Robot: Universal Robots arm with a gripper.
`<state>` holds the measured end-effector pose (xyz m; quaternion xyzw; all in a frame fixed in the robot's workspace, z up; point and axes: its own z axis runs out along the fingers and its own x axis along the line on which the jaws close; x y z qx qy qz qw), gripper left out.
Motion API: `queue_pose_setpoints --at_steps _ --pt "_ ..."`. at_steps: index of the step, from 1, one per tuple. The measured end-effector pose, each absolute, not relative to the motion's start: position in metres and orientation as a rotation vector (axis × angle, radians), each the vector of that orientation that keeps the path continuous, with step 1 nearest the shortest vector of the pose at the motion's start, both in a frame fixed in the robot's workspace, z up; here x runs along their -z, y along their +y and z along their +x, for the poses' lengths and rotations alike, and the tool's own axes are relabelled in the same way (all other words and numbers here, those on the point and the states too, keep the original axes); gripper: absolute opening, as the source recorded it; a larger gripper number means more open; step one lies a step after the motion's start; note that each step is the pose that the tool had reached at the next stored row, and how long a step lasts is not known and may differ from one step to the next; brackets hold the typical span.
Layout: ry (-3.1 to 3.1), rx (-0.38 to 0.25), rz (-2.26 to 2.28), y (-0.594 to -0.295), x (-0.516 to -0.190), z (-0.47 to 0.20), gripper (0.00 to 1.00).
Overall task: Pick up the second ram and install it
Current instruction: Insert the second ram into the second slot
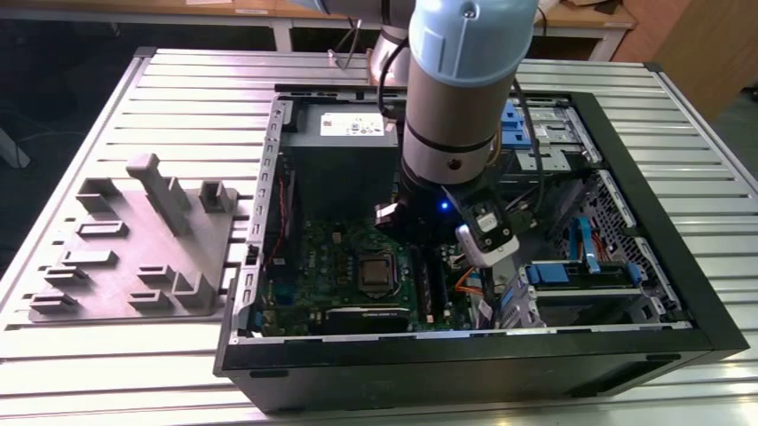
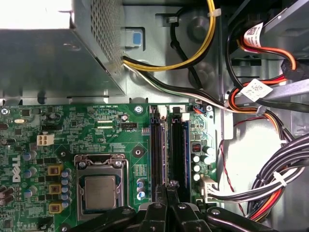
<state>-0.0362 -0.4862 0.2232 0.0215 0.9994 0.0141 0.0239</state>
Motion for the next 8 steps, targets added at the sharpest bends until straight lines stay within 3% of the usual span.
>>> queue_pose_setpoints --at_steps 8 --pt "3.093 -0.044 0.068 -0.4862 -0.2217 -0.0362 0.08"
